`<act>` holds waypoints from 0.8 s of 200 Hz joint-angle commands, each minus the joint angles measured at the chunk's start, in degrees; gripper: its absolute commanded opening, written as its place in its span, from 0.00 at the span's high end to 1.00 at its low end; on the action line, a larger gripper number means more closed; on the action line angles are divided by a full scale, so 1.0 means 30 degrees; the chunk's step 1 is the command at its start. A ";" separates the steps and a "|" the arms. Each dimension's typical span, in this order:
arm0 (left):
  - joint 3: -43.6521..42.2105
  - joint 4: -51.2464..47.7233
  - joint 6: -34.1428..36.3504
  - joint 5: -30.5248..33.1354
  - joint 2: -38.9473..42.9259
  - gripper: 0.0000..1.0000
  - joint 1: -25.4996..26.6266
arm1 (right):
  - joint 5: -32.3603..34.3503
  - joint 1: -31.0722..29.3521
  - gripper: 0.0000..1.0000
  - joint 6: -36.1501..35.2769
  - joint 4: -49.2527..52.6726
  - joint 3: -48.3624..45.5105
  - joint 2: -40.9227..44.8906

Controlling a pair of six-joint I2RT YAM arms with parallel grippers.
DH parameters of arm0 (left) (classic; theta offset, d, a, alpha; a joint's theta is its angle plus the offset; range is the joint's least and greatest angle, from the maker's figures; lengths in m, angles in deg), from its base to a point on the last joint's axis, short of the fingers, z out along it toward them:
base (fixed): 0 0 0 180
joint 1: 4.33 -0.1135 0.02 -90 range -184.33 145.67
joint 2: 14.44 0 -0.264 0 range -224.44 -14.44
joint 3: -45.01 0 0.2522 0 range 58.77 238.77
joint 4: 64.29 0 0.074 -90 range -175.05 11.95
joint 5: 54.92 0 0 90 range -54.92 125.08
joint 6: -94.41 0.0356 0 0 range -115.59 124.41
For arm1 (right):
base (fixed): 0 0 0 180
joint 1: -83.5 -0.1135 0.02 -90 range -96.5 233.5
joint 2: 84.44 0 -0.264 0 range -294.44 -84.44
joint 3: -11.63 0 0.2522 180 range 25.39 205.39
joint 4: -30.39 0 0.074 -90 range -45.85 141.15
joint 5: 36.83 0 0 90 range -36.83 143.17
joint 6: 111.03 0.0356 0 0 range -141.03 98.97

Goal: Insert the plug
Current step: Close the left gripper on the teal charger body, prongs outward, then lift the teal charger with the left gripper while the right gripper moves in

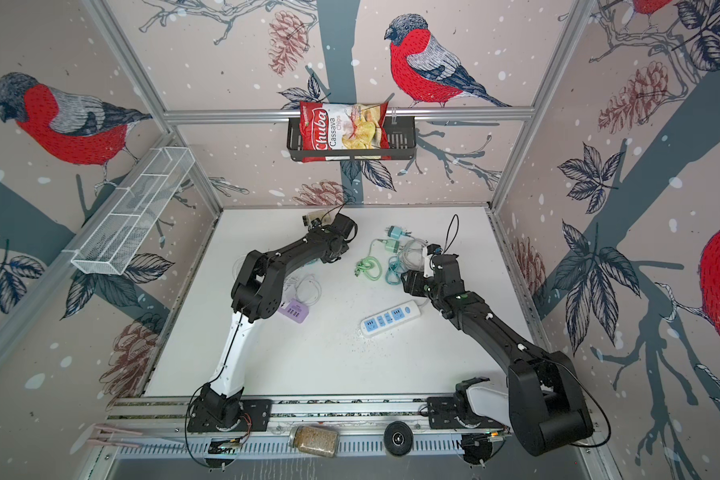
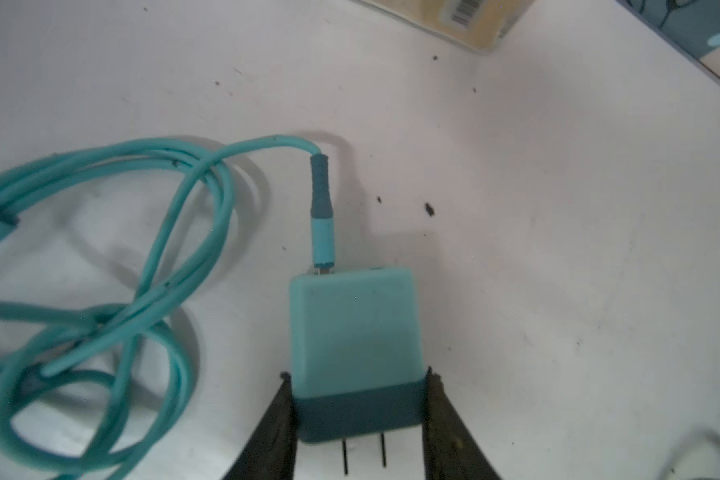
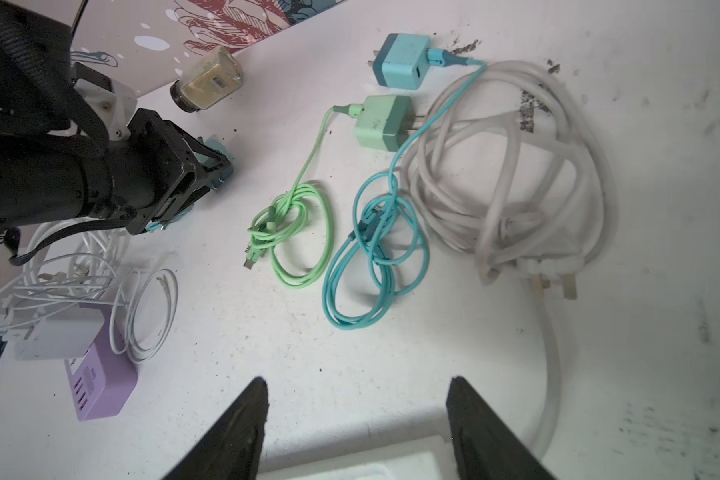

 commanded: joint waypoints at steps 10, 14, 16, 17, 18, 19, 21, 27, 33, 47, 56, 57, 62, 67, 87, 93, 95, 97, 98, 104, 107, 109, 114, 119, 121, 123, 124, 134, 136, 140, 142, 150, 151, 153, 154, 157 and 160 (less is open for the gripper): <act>-0.0592 -0.2663 0.1776 -0.1738 -0.0306 0.80 0.0654 | 0.0492 0.0254 0.31 0.0074 0.0095 -0.0341 0.0236; -0.0817 -0.2675 0.1946 -0.1789 -0.0223 0.80 0.0757 | 0.0551 0.0279 0.31 0.0091 0.0092 -0.0392 0.0267; -0.0958 -0.2649 0.2051 -0.1816 -0.0163 0.80 0.0793 | 0.0580 0.0280 0.31 0.0084 0.0097 -0.0405 0.0297; -0.1036 -0.2640 0.2093 -0.1836 -0.0124 0.81 0.0818 | 0.0600 0.0295 0.31 0.0088 0.0097 -0.0422 0.0298; -0.1118 -0.2636 0.2144 -0.1845 -0.0089 0.81 0.0831 | 0.0624 0.0302 0.31 0.0075 0.0098 -0.0430 0.0298; -0.1189 -0.2619 0.2169 -0.1850 -0.0058 0.81 0.0866 | 0.0637 0.0306 0.31 0.0069 0.0098 -0.0435 0.0312; -0.1352 -0.2591 0.2305 -0.1883 0.0003 0.81 0.0930 | 0.0660 0.0309 0.31 0.0064 0.0113 -0.0460 0.0301; -0.1902 -0.2497 0.2571 -0.1991 0.0233 0.81 0.1078 | 0.0754 0.0369 0.31 0.0088 0.0127 -0.0495 0.0314; -0.2495 -0.2405 0.2787 -0.2035 0.0490 0.81 0.1254 | 0.0817 0.0400 0.31 0.0075 0.0127 -0.0512 0.0306; -0.4127 -0.1890 0.3494 -0.2252 0.1220 0.81 0.1678 | 0.1010 0.0485 0.30 -0.0018 0.0113 -0.0527 0.0189; -0.5405 -0.1386 0.3658 -0.2234 0.1863 0.81 0.1913 | 0.1153 0.0537 0.30 -0.0072 0.0000 -0.0527 0.0080; -0.5559 -0.1290 0.3703 -0.2250 0.1944 0.81 0.1920 | 0.1179 0.0540 0.30 -0.0063 -0.0009 -0.0527 0.0057; -0.6320 -0.0769 0.3958 -0.2426 0.2367 0.80 0.2059 | 0.1216 0.0566 0.30 -0.0059 -0.0075 -0.0527 -0.0065; -0.7011 -0.0324 0.4154 -0.2570 0.2759 0.80 0.2150 | 0.1212 0.0573 0.30 -0.0037 -0.0099 -0.0484 -0.0179; -0.9203 0.1278 0.5224 -0.3049 0.4080 0.80 0.2366 | 0.1235 0.0546 0.30 0.0120 -0.0361 -0.0523 -0.0551; -0.9640 0.1585 0.5513 -0.3187 0.4329 0.80 0.2396 | 0.1353 0.0519 0.30 0.0119 -0.0414 -0.0555 -0.0552; -0.9793 0.1690 0.5609 -0.3243 0.4425 0.80 0.2411 | 0.1411 0.0523 0.30 0.0121 -0.0403 -0.0570 -0.0552; -0.9941 0.1804 0.5662 -0.3293 0.4485 0.79 0.2422 | 0.1469 0.0524 0.30 0.0121 -0.0401 -0.0560 -0.0552; -1.0009 0.1857 0.5715 -0.3321 0.4500 0.79 0.2424 | 0.1528 0.0534 0.30 0.0121 -0.0386 -0.0558 -0.0552; -1.0373 0.2201 0.5938 -0.3414 0.4746 0.79 0.2476 | 0.1729 0.0513 0.30 0.0126 -0.0349 -0.0585 -0.0552; -1.0558 0.2382 0.6112 -0.3537 0.4837 0.79 0.2483 | 0.1820 0.0493 0.30 0.0144 -0.0346 -0.0585 -0.0552; -1.0667 0.2497 0.6235 -0.3608 0.4896 0.79 0.2506 | 0.1864 0.0502 0.30 0.0127 -0.0320 -0.0607 -0.0552; -1.0851 0.2796 0.6518 -0.3695 0.5028 0.79 0.2563 | 0.1975 0.0503 0.30 0.0166 -0.0290 -0.0629 -0.0552; -1.1043 0.3035 0.6793 -0.3678 0.5133 0.79 0.2662 | 0.2003 0.0495 0.30 0.0199 -0.0285 -0.0643 -0.0552; -1.1088 0.3114 0.6947 -0.3651 0.5168 0.79 0.2683 | 0.1998 0.0488 0.30 0.0214 -0.0247 -0.0644 -0.0552; -1.1143 0.3207 0.7169 -0.3703 0.5184 0.79 0.2732 | 0.1997 0.0486 0.30 0.0218 -0.0230 -0.0644 -0.0552; -1.1167 0.3276 0.7260 -0.3716 0.5201 0.79 0.2754 | 0.2011 0.0486 0.30 0.0228 -0.0212 -0.0644 -0.0552; -1.1332 0.3707 0.8048 -0.3932 0.5218 0.80 0.2911 | 0.1917 0.0456 0.30 0.0343 -0.0166 -0.0644 -0.0468; -1.1336 0.3758 0.8206 -0.3971 0.5182 0.80 0.2920 | 0.1852 0.0471 0.30 0.0389 -0.0180 -0.0658 -0.0458; -1.1336 0.3869 0.8486 -0.4011 0.5139 0.82 0.2945 | 0.1738 0.0435 0.30 0.0433 -0.0223 -0.0672 -0.0392; -1.1366 0.3953 0.8645 -0.4064 0.5111 0.82 0.2973 | 0.1698 0.0444 0.30 0.0463 -0.0224 -0.0688 -0.0365; -1.1576 0.4430 0.9395 -0.4092 0.5072 0.84 0.3116 | 0.1363 0.0405 0.30 0.0606 -0.0306 -0.0702 -0.0319; -1.1604 0.4474 0.9457 -0.4028 0.5072 0.84 0.3122 | 0.1284 0.0401 0.30 0.0613 -0.0309 -0.0688 -0.0318; -1.1668 0.4558 0.9525 -0.3966 0.5072 0.85 0.3149 | 0.1167 0.0413 0.30 0.0654 -0.0333 -0.0691 -0.0318; -1.1708 0.4611 0.9565 -0.3892 0.5072 0.85 0.3168 | 0.1113 0.0405 0.30 0.0651 -0.0337 -0.0668 -0.0318; -1.1864 0.4796 0.9671 -0.3761 0.5098 0.85 0.3207 | 0.0890 0.0424 0.30 0.0708 -0.0355 -0.0632 -0.0328; -1.2041 0.5087 0.9801 -0.3748 0.5141 0.85 0.3230 | 0.0712 0.0426 0.30 0.0733 -0.0387 -0.0602 -0.0333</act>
